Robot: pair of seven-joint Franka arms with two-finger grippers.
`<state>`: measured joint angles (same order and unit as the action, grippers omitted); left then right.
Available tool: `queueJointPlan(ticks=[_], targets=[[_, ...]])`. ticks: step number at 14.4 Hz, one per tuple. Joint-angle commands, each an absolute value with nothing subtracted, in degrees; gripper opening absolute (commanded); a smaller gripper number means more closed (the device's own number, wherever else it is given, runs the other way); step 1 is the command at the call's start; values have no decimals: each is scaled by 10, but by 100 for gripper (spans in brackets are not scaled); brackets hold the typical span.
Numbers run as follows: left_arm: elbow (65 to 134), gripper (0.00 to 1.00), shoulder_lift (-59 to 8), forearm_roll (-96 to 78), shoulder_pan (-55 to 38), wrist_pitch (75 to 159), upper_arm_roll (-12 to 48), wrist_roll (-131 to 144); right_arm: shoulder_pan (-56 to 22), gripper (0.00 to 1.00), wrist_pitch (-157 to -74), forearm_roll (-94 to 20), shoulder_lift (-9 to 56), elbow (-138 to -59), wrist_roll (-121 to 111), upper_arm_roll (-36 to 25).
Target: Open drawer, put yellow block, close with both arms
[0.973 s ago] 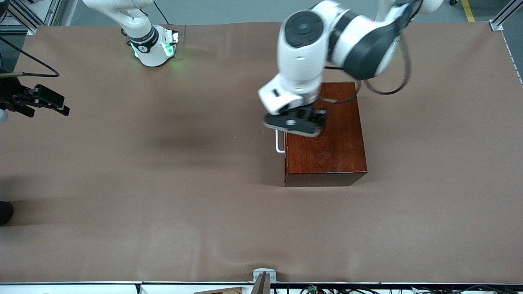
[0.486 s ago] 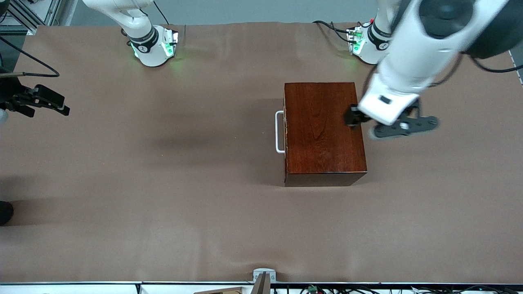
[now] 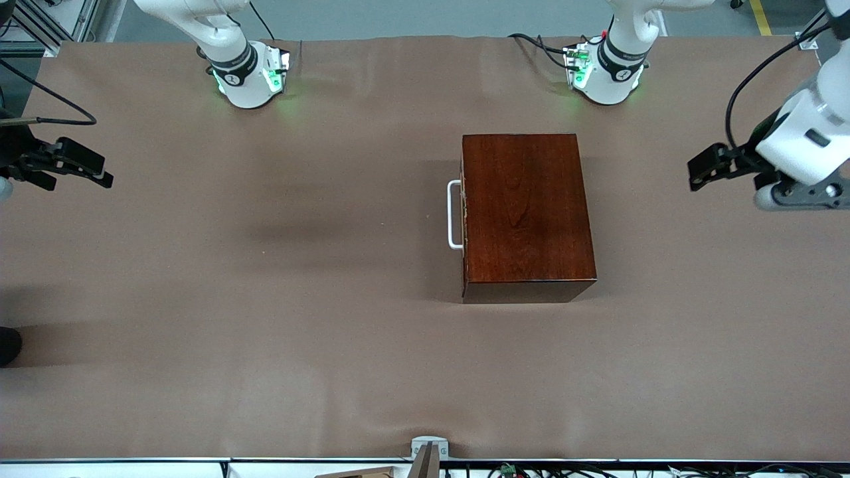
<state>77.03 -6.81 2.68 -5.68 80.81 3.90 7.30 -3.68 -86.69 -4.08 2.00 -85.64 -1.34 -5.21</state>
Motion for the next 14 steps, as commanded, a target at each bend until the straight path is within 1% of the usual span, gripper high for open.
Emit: queueJointPlan(ticks=[1, 4, 6, 9, 11, 14], targets=[[859, 100, 7, 15, -61, 825, 13, 31, -40, 100, -862, -49, 18, -852, -4, -53], [895, 100, 30, -5, -61, 851, -17, -3, -40, 100, -861, -48, 18, -852, -4, -53], [896, 100, 31, -15, -61, 857, -32, -4, -40, 100, -861, -48, 18, -852, -5, -53], [895, 100, 27, -14, -61, 860, -32, 2, -37, 100, -857, -40, 18, -852, -10, -54], [893, 100, 25, -14, -61, 860, -31, 2, -33, 100, -830, -40, 17, -852, -11, -54], [892, 100, 24, -12, -62, 861, -30, 5, -33, 100, -827, -39, 18, -852, -11, -54]])
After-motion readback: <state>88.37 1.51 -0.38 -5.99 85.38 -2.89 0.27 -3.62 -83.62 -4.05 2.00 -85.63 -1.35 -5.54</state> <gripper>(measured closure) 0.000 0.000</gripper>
